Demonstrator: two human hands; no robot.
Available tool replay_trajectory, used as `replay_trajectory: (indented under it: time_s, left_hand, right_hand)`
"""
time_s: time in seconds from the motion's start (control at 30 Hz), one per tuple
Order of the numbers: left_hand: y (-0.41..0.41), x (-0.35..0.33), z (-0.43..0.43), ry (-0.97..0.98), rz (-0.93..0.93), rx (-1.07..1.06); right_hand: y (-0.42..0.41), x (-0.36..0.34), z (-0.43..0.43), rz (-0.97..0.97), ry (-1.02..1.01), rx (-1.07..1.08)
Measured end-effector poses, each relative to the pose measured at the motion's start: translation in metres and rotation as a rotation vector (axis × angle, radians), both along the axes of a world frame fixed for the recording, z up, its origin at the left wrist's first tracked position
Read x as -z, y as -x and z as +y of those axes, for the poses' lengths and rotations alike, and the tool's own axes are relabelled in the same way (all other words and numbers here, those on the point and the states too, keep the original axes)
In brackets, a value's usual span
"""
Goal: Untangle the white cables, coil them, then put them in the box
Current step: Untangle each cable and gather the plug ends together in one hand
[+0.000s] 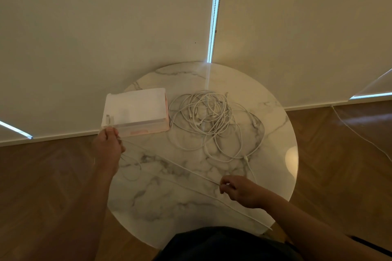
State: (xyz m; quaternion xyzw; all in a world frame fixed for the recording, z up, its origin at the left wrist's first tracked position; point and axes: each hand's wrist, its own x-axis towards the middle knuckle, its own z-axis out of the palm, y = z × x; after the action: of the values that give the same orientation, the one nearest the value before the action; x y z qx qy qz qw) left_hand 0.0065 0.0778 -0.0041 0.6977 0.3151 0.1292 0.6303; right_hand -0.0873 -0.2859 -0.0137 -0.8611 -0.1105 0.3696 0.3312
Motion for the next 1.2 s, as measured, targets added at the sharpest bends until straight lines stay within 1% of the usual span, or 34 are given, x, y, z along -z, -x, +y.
replay_trajectory:
  time_s: [0.17, 0.27, 0.37, 0.43, 0.47, 0.53, 0.6, 0.67, 0.7, 0.77, 0.83, 0.9, 0.97, 1.0, 1.07, 1.13, 1.2]
  left_hand:
    - [-0.005, -0.009, 0.012, 0.092, -0.008, -0.181]
    - [-0.007, -0.010, 0.013, 0.111, -0.020, -0.186]
    - [-0.007, -0.012, 0.005, 0.108, -0.012, -0.150]
    - [-0.004, -0.011, 0.001, 0.083, 0.004, -0.085]
    - [-0.003, -0.011, -0.001, 0.060, 0.012, -0.025]
    - [0.002, -0.011, -0.009, -0.010, 0.034, 0.168]
    - [0.008, -0.013, -0.024, -0.098, 0.073, 0.363]
    - [0.013, -0.016, -0.039, -0.150, 0.088, 0.453]
    - [0.014, -0.017, -0.045, -0.122, 0.086, 0.466]
    - [0.015, -0.020, -0.052, -0.045, 0.078, 0.471]
    - [0.014, -0.023, -0.054, -0.029, 0.068, 0.471]
    - [0.013, -0.026, -0.053, -0.040, 0.058, 0.480]
    - [0.014, -0.029, -0.053, -0.025, 0.033, 0.491]
    - [0.014, -0.030, -0.054, -0.003, 0.015, 0.495]
    - [0.013, -0.034, -0.056, 0.077, -0.015, 0.485]
    - [0.012, -0.041, -0.057, 0.147, -0.035, 0.463]
    - [0.013, -0.046, -0.056, 0.178, -0.057, 0.454]
  right_hand:
    - [0.001, 0.002, -0.017, 0.071, 0.096, -0.050]
    - [0.004, 0.008, -0.021, 0.072, 0.144, -0.062]
    - [0.006, 0.012, -0.018, 0.040, 0.147, -0.059]
    - [0.008, 0.009, -0.021, 0.059, 0.179, -0.064]
    - [0.009, 0.009, -0.027, 0.105, 0.224, -0.067]
    - [0.013, 0.012, -0.041, 0.255, 0.313, -0.080]
    - [0.016, 0.017, -0.055, 0.384, 0.426, -0.137]
    - [0.017, 0.022, -0.065, 0.499, 0.527, -0.208]
    - [0.019, 0.023, -0.067, 0.526, 0.583, -0.236]
    - [0.026, 0.027, -0.071, 0.490, 0.747, -0.282]
    - [0.034, 0.037, -0.074, 0.433, 0.867, -0.284]
    - [0.032, 0.039, -0.068, 0.312, 0.899, -0.269]
    - [0.022, 0.035, -0.052, 0.096, 0.849, -0.226]
    - [0.015, 0.034, -0.041, -0.016, 0.795, -0.158]
    - [0.002, 0.042, -0.018, -0.149, 0.667, -0.046]
    - [-0.004, 0.053, 0.001, -0.162, 0.567, -0.027]
    - [-0.003, 0.064, 0.011, -0.153, 0.539, 0.047]
